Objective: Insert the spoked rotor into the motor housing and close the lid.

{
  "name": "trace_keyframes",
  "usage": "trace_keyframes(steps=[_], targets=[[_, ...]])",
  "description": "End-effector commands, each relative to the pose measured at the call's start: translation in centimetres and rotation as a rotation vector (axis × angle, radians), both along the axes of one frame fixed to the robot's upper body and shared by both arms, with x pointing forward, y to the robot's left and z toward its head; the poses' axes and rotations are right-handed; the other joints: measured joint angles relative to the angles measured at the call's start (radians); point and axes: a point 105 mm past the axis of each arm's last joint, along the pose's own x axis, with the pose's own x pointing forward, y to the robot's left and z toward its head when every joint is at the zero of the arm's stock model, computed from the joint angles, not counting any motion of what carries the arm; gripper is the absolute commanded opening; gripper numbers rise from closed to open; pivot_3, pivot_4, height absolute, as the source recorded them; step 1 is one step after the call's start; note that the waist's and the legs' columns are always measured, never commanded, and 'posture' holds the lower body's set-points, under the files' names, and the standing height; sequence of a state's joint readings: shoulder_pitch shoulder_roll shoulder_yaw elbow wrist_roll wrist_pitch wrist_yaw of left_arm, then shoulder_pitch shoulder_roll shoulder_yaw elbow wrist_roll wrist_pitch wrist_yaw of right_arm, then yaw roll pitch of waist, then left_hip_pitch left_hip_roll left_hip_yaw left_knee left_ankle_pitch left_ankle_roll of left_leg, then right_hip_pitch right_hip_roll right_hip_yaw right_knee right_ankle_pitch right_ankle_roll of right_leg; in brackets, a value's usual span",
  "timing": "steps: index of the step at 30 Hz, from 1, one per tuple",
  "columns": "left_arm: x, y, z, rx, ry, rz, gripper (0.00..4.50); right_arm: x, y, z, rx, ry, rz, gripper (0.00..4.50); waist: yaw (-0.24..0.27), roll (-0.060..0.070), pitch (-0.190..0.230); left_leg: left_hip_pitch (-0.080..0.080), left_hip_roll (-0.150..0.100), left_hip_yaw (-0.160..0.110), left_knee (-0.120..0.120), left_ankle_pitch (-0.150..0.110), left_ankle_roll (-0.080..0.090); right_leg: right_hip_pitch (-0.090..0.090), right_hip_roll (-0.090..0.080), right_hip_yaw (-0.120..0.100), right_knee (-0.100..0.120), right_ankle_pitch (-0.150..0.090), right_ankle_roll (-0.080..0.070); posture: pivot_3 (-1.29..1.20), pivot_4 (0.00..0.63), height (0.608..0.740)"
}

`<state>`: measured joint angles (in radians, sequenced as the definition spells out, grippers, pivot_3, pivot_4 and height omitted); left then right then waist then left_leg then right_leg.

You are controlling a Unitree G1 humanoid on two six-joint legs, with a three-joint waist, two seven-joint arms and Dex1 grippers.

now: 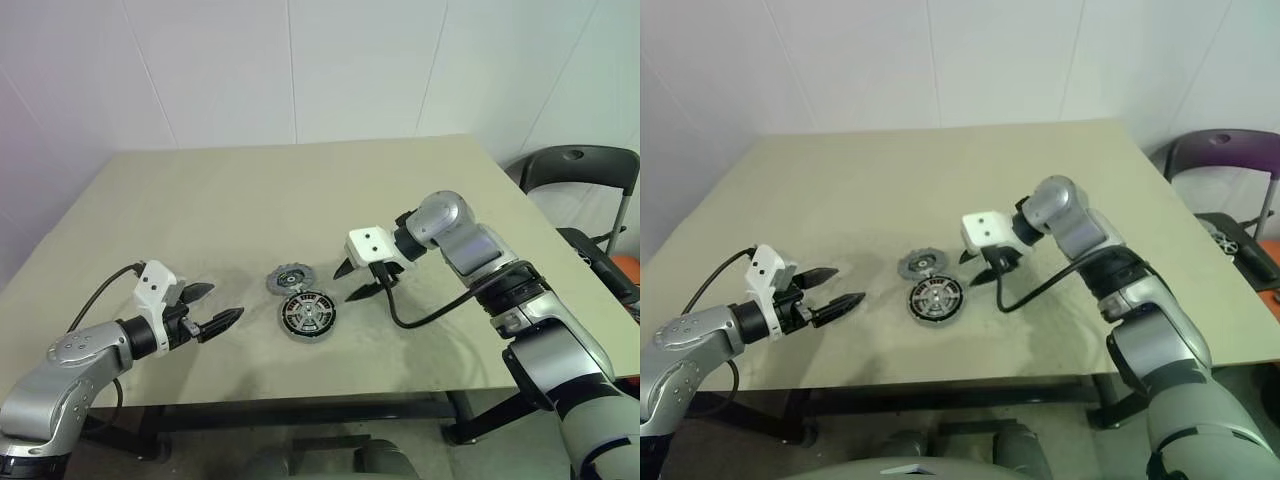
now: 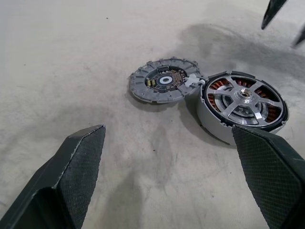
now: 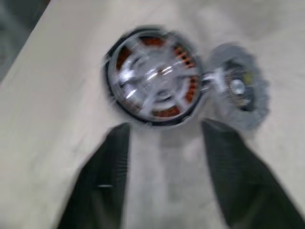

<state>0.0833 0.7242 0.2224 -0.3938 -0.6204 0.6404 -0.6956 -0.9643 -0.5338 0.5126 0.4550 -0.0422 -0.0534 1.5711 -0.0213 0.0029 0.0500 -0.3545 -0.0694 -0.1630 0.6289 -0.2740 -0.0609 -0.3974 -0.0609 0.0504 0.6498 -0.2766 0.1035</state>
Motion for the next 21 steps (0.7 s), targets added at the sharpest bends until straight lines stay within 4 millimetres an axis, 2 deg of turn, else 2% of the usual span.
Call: trace_keyframes(steps=[1, 3, 4, 11, 21], targets=[[0.1, 0.2, 1.0, 0.009, -0.055, 0.0, 4.5, -0.1, 1.0, 1.3, -0.057, -0.151, 0.184, 3.68, 0.001, 0.0, 0.0, 0.0, 0.0, 0.0, 0.0, 0.0, 0.0, 0.0, 0.0, 0.0, 0.0, 0.0, 0.0, 0.0, 0.0, 0.74], [0.1, 0.2, 1.0, 0.009, -0.056, 0.002, 4.5, -0.1, 1.5, 1.0, -0.094, -0.219, 0.27, 4.33, 0.001, 0.0, 0.0, 0.0, 0.0, -0.001, 0.0, 0.0, 0.0, 0.0, 0.0, 0.0, 0.0, 0.0, 0.0, 0.0, 0.0, 0.74], [0.1, 0.2, 1.0, 0.009, -0.057, 0.004, 4.5, -0.3, 1.6, 0.7, -0.116, -0.239, 0.316, 4.46, 0.002, 0.0, 0.0, 0.0, 0.0, -0.001, 0.0, 0.0, 0.0, 0.0, 0.0, 0.0, 0.0, 0.0, 0.0, 0.0, 0.0, 0.74], [-0.2, 0.3, 0.9, 0.009, -0.066, 0.022, 4.5, -0.7, 1.6, -1.8, -0.209, -0.354, 0.533, 4.46, 0.004, 0.0, 0.0, 0.0, 0.0, -0.003, 0.0, 0.0, 0.0, 0.0, -0.001, 0.0, 0.0, 0.0, 0.0, 0.0, 0.0, 0.74], [-0.5, 0.2, 1.1, 0.013, -0.082, 0.037, 4.5, 0.4, 2.9, -3.0, -0.266, -0.434, 0.602, 4.46, 0.002, 0.0, 0.0, 0.002, 0.0, -0.003, 0.0, 0.0, -0.001, 0.0, 0.0, 0.001, 0.002, 0.0, -0.001, 0.0, 0.0, 0.74]])
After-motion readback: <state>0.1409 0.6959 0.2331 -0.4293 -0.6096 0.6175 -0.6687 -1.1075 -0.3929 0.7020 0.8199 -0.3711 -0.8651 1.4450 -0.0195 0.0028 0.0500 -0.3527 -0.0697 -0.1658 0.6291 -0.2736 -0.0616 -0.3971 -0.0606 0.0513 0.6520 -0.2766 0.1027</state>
